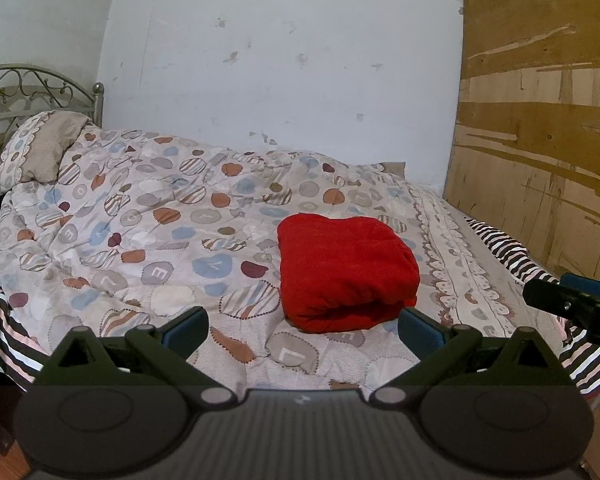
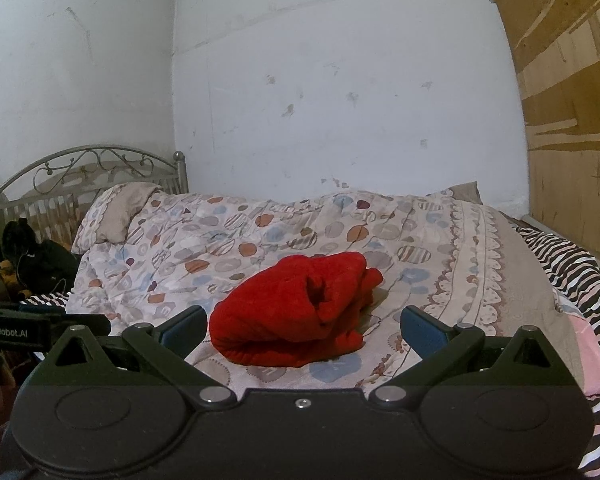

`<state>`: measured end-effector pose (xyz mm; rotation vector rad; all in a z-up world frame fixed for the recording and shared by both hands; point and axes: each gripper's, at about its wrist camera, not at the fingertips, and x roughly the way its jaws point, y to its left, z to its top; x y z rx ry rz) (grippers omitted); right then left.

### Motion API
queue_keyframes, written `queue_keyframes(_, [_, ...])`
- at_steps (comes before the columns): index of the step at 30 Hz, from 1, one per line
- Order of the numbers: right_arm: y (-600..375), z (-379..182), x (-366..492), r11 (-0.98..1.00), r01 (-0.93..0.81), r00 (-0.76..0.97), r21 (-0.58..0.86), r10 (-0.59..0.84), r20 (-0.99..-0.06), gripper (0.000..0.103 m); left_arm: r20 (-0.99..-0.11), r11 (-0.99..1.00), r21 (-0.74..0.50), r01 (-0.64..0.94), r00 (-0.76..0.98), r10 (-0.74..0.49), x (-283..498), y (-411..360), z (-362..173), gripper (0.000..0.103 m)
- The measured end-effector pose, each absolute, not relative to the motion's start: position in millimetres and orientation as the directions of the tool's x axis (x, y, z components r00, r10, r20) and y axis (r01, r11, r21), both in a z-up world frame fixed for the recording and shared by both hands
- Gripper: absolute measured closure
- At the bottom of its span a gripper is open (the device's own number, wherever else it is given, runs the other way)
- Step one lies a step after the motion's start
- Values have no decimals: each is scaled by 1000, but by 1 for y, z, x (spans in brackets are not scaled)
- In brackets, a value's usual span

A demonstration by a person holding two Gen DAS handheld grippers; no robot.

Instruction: Fold small clothes

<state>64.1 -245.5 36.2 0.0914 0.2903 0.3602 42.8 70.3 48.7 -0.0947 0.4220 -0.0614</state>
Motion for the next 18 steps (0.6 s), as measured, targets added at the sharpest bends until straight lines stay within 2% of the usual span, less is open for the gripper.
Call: queue_keyframes(18, [-246, 37, 64, 933, -333, 895, 139, 359, -264, 0, -407, 994, -105, 40, 910, -80, 43, 69, 49, 0])
